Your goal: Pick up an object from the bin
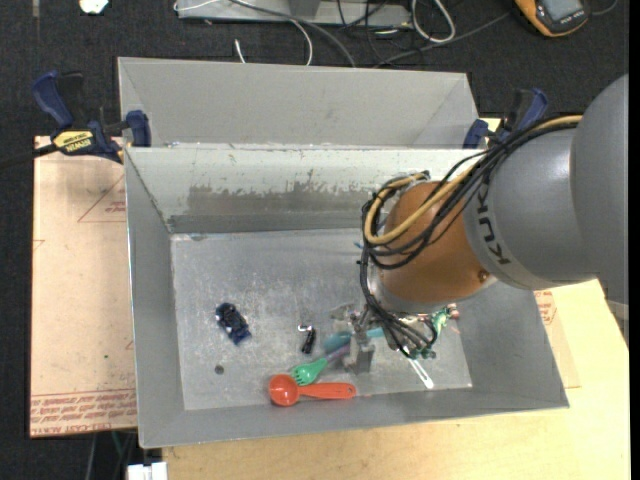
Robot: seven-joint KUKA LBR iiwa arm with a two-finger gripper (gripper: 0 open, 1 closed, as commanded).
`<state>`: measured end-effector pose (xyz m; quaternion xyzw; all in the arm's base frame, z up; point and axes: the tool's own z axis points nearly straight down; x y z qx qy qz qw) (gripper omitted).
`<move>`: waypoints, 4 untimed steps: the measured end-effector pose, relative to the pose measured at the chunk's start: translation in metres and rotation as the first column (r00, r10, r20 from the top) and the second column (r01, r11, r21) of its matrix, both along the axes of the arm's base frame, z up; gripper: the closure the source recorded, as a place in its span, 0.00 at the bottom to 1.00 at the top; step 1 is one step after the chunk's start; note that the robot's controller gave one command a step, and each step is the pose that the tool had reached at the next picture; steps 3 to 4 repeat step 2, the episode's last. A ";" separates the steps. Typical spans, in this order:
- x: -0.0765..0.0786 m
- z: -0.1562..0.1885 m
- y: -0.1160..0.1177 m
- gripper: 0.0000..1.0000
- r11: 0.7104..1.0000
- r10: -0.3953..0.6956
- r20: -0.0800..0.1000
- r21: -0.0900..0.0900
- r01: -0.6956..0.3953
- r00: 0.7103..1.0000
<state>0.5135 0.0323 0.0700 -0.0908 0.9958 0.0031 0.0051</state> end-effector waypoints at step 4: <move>0.000 0.144 0.002 1.00 1.000 -0.003 0.002 0.000 0.003 1.000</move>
Offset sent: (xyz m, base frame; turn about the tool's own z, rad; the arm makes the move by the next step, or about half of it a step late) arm -0.0030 0.0016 0.1396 0.0006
